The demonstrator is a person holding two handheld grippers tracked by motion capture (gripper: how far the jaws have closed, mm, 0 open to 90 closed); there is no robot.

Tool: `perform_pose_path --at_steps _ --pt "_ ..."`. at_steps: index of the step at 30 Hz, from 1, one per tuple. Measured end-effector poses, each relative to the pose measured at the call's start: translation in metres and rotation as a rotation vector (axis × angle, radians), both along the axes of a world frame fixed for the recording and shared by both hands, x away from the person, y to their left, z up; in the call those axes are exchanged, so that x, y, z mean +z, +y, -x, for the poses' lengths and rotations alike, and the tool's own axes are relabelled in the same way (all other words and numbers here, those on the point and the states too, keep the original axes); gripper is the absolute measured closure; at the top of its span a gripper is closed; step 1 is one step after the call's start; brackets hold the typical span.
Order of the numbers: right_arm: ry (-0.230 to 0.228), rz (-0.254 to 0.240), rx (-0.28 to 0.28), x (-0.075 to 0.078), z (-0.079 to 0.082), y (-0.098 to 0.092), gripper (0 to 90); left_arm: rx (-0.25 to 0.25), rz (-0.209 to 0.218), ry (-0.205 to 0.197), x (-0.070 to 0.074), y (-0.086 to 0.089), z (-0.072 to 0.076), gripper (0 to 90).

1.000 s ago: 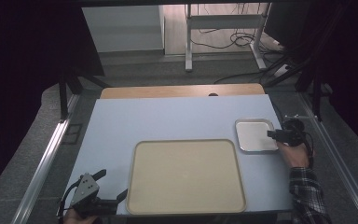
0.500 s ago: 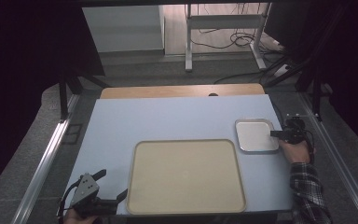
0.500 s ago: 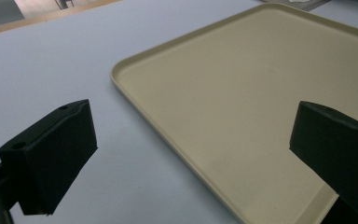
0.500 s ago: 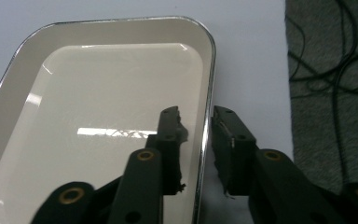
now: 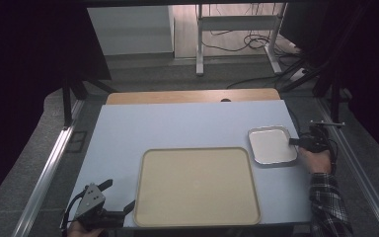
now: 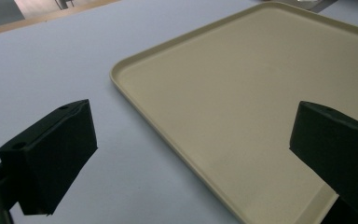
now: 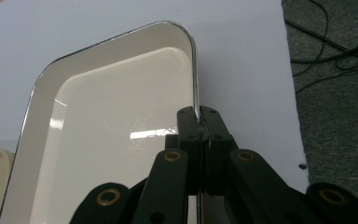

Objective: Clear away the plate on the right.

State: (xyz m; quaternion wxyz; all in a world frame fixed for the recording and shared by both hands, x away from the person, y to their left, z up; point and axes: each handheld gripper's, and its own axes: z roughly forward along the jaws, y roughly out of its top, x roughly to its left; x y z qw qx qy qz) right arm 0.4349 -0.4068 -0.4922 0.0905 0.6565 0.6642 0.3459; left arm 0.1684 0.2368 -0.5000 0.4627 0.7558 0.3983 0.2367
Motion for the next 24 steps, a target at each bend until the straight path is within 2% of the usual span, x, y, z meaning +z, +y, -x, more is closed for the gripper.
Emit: perform_pose_path --at_steps 1,7,24 --pt "-0.010 -0.017 0.000 0.004 0.002 0.000 89.4 0.000 -0.001 0.000 0.000 0.000 0.000 0.3" --pt "-0.036 -0.033 0.021 0.013 0.007 0.002 89.3 0.000 0.000 0.000 0.000 0.000 0.000 0.3" --pt "-0.085 -0.078 0.086 0.018 0.029 0.021 89.3 -0.003 0.003 -0.003 0.000 0.000 0.000 0.0"
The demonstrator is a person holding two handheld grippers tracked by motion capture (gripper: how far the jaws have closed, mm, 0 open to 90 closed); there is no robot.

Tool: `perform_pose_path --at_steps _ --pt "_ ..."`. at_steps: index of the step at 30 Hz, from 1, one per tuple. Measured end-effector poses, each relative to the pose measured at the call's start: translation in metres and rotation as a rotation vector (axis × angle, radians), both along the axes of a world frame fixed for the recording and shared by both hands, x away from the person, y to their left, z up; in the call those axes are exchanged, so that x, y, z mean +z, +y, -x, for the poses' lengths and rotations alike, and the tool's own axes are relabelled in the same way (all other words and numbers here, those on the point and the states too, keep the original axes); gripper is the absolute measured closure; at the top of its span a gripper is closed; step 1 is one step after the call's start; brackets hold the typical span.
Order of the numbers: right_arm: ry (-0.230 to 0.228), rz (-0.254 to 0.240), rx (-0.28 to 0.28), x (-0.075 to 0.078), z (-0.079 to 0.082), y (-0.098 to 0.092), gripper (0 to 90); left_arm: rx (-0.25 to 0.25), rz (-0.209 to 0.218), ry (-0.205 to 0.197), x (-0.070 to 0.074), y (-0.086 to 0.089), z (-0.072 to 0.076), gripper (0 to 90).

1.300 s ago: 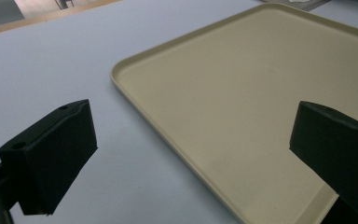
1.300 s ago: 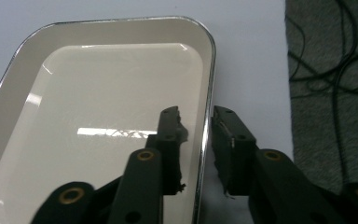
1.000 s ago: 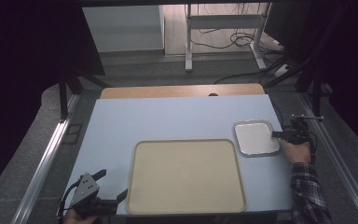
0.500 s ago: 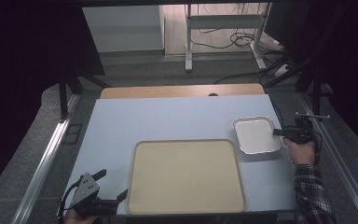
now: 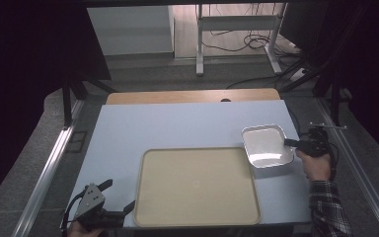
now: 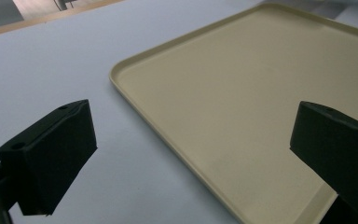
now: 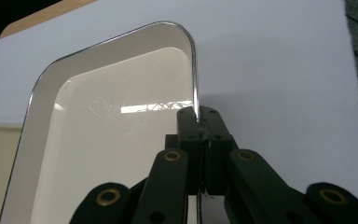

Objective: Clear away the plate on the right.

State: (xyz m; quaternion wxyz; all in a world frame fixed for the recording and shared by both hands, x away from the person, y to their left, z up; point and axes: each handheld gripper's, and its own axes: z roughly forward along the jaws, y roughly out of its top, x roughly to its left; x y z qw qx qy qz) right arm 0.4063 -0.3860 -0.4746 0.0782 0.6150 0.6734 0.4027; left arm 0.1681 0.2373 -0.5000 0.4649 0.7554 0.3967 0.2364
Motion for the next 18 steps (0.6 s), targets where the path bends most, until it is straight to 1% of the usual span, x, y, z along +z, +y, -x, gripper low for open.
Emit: perform_pose_path --at_steps 6,9,18 --pt "-0.020 -0.010 0.022 -0.002 0.007 0.008 89.3 -0.001 -0.001 0.000 0.000 0.000 0.000 0.1" --pt "-0.024 -0.006 0.032 0.000 0.011 0.011 89.3 -0.001 0.000 0.000 0.000 0.000 0.000 0.1" --pt "-0.023 -0.017 0.050 -0.001 0.020 0.017 89.3 -0.002 0.000 0.000 0.000 0.000 0.000 0.2"
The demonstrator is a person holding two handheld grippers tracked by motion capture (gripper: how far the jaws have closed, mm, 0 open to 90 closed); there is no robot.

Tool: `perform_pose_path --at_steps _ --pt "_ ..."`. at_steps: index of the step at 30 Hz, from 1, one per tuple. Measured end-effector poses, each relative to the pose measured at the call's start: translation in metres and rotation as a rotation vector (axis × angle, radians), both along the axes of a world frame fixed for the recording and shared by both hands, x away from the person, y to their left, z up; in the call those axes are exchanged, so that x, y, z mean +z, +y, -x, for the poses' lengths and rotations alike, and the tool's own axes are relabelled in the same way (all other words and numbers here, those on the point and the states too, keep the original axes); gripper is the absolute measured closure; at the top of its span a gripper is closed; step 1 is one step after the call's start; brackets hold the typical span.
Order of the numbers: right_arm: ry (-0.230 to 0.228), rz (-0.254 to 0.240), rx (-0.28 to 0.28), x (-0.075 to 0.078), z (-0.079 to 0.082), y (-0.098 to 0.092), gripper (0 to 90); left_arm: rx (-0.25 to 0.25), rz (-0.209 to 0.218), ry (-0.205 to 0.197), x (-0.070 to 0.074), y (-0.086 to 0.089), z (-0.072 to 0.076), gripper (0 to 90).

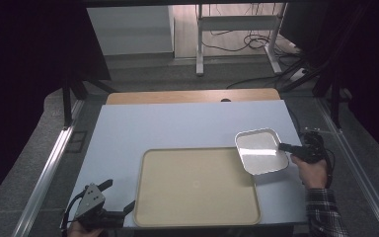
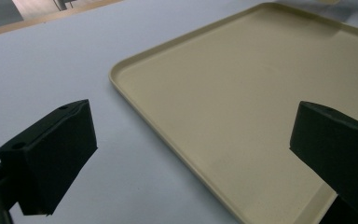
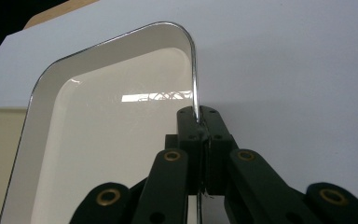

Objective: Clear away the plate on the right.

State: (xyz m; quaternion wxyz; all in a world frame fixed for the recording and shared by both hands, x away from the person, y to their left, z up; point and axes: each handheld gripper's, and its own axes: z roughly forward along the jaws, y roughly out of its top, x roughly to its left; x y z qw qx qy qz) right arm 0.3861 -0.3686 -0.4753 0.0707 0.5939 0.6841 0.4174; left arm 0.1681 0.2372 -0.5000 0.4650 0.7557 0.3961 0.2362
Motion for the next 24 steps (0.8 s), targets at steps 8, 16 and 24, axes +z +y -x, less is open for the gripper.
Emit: perform_pose_path --at_steps 8,16,24 --pt "0.010 -0.021 0.021 -0.003 0.006 0.007 89.3 -0.001 0.000 0.000 0.000 0.000 0.000 0.2" --pt "0.024 -0.028 0.058 -0.007 0.011 0.022 89.2 0.000 0.000 0.000 0.000 0.000 0.000 0.2" --pt "0.033 -0.028 0.105 -0.009 0.014 0.041 89.3 0.000 -0.002 0.000 0.000 0.000 0.000 0.2"
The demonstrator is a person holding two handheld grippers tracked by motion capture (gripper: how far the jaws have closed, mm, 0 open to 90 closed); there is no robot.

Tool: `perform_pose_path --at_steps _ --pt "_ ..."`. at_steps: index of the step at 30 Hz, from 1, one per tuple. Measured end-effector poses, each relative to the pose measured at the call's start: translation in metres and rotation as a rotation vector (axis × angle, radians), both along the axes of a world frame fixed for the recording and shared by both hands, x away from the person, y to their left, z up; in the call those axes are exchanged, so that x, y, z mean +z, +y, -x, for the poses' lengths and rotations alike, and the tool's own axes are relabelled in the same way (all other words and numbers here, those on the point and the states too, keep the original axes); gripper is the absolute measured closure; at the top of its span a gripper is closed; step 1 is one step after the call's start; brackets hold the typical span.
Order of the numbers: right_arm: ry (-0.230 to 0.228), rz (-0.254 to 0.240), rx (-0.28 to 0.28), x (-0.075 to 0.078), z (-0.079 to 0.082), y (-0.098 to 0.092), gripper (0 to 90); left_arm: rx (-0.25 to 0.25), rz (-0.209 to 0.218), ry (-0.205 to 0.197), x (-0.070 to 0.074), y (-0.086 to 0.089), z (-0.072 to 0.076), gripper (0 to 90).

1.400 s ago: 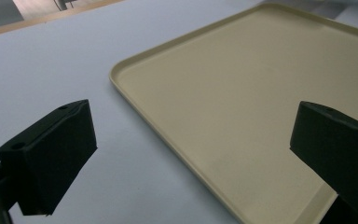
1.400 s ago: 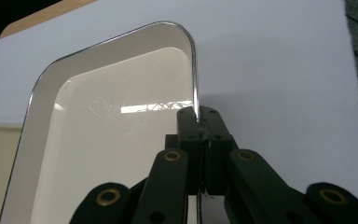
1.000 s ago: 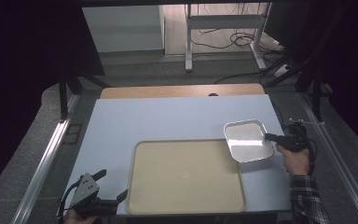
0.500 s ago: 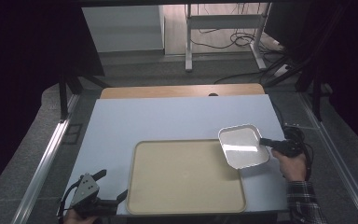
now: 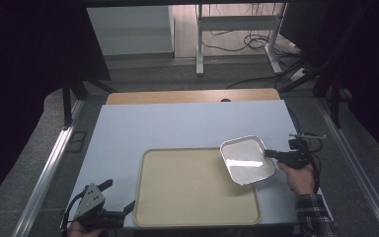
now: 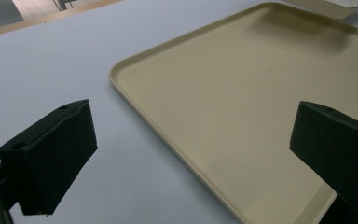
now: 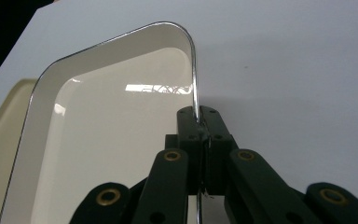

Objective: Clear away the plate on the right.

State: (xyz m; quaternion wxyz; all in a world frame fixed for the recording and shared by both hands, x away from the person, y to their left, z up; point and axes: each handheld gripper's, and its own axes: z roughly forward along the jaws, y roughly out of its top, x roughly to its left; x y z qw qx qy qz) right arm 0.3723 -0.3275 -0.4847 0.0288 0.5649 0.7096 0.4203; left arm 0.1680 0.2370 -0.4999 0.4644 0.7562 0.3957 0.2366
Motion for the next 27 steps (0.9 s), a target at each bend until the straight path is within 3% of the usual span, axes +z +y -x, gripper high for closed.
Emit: perform_pose_path --at_steps 19,27 --pt "0.039 0.001 0.138 -0.014 0.005 0.063 89.3 -0.001 -0.008 0.000 0.000 -0.001 0.000 0.3" --pt "0.051 0.009 0.170 -0.021 0.006 0.089 89.3 -0.001 -0.009 0.000 0.000 -0.001 0.000 0.3"
